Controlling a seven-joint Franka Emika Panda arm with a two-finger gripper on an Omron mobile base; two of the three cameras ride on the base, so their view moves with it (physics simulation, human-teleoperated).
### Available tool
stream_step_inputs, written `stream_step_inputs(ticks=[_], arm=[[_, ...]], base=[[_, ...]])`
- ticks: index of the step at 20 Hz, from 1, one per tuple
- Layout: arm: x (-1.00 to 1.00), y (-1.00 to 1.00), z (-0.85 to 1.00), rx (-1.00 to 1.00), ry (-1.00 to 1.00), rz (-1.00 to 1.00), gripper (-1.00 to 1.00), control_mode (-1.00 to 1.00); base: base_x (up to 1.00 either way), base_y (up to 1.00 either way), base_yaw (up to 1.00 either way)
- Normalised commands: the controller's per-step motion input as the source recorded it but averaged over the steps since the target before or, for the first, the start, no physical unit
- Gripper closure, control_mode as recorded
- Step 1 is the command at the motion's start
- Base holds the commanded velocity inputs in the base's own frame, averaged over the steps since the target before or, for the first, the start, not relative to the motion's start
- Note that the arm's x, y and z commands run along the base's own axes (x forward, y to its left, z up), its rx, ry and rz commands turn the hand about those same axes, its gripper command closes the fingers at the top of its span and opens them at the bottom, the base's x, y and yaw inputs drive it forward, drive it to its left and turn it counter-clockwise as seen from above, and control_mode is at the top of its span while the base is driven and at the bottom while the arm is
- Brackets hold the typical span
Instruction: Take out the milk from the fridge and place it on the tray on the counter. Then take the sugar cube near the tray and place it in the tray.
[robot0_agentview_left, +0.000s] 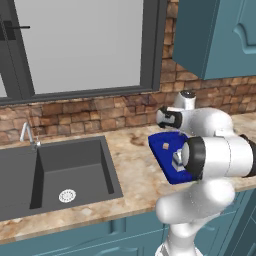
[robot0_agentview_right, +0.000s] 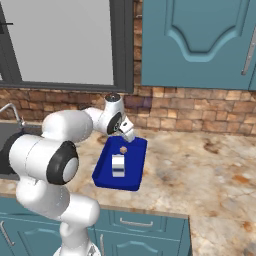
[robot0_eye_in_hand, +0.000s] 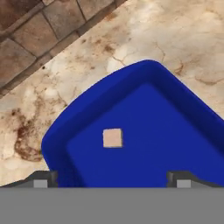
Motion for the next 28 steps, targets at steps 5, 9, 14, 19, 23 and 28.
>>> stream_step_inputs(ticks=[5,9,14,19,23,28], arm=[[-0.74,0.03,0.63,-0.01,-0.10,0.00,-1.00,-1.00],[-1.00,0.03,0.64,-0.07,0.00,0.01,-1.00,-1.00],[-1.00,0.04,0.89,-0.08,0.06,0.01,-1.00,-1.00],[-1.00,0.04,0.97,-0.07,0.05,0.02,-1.00,-1.00],[-1.00,0.11,0.80,0.00,0.00,0.03,-1.00,-1.00],[-1.00,0.21,0.78,0.00,-0.01,0.08,-1.00,-1.00]], base=[[0.00,0.00,0.00],[0.00,0.00,0.00],[0.00,0.00,0.00],[0.00,0.00,0.00],[0.00,0.00,0.00],[0.00,0.00,0.00]])
